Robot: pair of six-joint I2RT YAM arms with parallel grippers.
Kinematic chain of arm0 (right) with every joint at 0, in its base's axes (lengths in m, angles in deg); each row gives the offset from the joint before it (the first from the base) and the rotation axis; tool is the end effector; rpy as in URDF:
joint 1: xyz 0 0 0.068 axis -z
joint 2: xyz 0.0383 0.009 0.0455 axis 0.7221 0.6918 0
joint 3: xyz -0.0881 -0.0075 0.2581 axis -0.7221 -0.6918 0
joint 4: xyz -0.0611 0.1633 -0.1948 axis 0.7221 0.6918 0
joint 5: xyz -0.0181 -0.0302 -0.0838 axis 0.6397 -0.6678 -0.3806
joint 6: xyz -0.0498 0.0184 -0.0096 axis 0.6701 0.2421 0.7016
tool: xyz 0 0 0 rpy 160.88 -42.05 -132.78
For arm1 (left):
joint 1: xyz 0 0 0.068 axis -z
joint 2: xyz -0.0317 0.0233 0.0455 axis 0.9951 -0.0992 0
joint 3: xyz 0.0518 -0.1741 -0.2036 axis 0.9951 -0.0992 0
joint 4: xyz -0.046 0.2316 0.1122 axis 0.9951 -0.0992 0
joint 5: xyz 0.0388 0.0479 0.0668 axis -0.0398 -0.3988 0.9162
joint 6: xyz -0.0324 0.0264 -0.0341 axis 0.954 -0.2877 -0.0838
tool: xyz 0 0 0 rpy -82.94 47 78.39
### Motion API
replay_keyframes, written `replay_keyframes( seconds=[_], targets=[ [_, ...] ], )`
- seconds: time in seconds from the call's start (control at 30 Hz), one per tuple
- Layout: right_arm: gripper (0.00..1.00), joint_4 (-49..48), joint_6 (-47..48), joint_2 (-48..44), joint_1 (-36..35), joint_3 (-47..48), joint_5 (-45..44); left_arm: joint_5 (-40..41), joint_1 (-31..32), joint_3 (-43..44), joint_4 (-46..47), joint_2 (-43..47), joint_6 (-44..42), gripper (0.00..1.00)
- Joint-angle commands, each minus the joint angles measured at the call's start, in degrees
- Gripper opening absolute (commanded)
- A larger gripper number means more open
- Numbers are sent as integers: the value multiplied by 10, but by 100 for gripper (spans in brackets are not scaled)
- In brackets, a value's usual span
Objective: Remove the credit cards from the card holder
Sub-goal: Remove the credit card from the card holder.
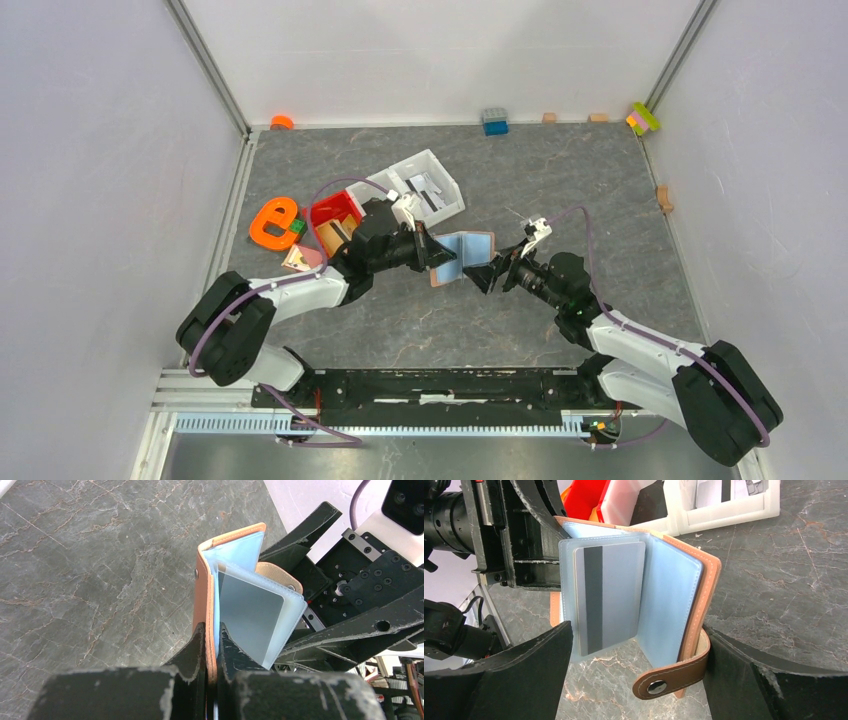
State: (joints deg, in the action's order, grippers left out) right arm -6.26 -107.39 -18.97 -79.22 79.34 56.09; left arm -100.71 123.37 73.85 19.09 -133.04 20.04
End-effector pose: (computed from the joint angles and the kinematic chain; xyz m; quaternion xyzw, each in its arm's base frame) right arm 0.1683 0.1205 0.1945 -0.1096 0.7439 0.4255 0.5036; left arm 0.2246 -0.2001 0.2086 0.1141 0.7859 -0.4945 0.3532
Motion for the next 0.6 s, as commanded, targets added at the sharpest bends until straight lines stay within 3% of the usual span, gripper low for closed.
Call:
replay_keyframes(
  seconds=[0.0,0.33,0.57],
  targets=[
    [96,-34,1,3,1,-2,15,-2,-3,17,22,5,18,7],
    [97,-35,0,14,1,0,21,-8,-4,16,28,6,19,7],
    [65,-19,2,22,1,8,6,-70,-3,13,100,-12,44,7]
  ],
)
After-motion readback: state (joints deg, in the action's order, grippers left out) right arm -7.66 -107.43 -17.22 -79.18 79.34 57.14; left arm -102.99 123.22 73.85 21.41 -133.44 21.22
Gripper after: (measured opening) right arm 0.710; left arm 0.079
